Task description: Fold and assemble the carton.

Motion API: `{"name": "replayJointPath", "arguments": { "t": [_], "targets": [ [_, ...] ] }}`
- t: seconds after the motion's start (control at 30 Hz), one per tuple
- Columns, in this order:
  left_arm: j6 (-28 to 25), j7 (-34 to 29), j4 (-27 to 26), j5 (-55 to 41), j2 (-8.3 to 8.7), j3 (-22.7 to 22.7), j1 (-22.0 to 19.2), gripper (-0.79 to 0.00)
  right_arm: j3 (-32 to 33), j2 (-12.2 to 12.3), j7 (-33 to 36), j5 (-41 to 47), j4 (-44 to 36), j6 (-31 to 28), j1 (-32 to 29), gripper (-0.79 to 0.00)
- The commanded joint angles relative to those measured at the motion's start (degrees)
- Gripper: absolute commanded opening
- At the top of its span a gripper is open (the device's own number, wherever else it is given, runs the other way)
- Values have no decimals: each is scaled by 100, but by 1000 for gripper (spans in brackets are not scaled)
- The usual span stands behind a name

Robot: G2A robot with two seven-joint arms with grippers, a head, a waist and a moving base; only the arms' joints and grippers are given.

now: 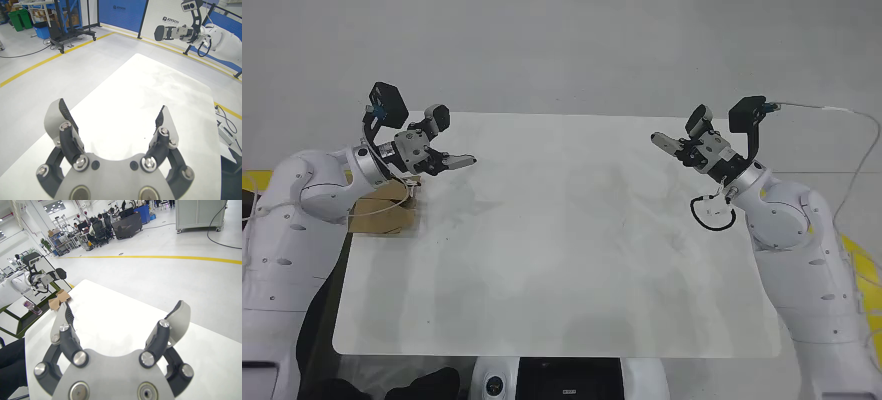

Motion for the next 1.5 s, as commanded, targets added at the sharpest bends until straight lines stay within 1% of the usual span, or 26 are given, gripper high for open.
{"name": "replayJointPath", "arguments": {
  "t": [0.0,0.2,0.27,0.33,0.37,0.47,0.6,0.63,0.7,0.77,0.87,0.93,1.07,1.2,1.37,1.43,1.47],
  "targets": [
    [0,0,0,0,0,0,0,-1,0,0,0,0,0,0,0,0],
    [45,21,22,-49,-2,-2,25,0,0,0,0,0,0,0,-1,0],
    [288,-10,28,-287,-1,-52,114,0,0,0,0,0,0,0,-1,0],
    [637,-117,18,-370,14,-159,152,0,0,0,0,0,0,0,-1,0],
    [744,-192,62,-649,12,-176,201,0,0,0,0,0,0,0,-1,0],
    [984,-793,109,-1569,35,-243,234,0,0,0,0,0,0,0,-1,0],
    [1287,-1781,129,-2836,103,-420,250,0,0,0,0,0,0,0,-1,0],
    [1422,-1925,155,-3103,121,-505,254,0,0,0,0,0,0,0,-1,0],
    [1775,-2113,157,-3315,160,-687,270,0,0,0,0,0,0,0,-1,0],
    [2068,-2413,154,-3800,183,-801,324,0,0,0,0,0,0,0,-1,0],
    [2424,-2980,272,-4567,223,-1004,316,0,0,0,0,0,0,0,-1,0],
    [2592,-3294,395,-4872,252,-1131,267,0,0,0,0,0,0,0,-1,0],
    [2744,-3540,725,-5174,284,-1313,164,0,0,0,0,0,0,0,-1,0],
    [2669,-3581,1094,-5247,307,-1454,53,0,0,0,0,0,0,0,-1,0],
    [2600,-3453,1616,-5015,352,-1624,-89,0,0,0,0,0,0,0,-1,0],
    [2652,-3379,1898,-4956,365,-1671,-145,0,0,0,0,0,0,0,-1,0],
    [2677,-3304,2039,-4771,380,-1683,-187,0,0,0,0,0,0,0,-1,0]
  ]
}}
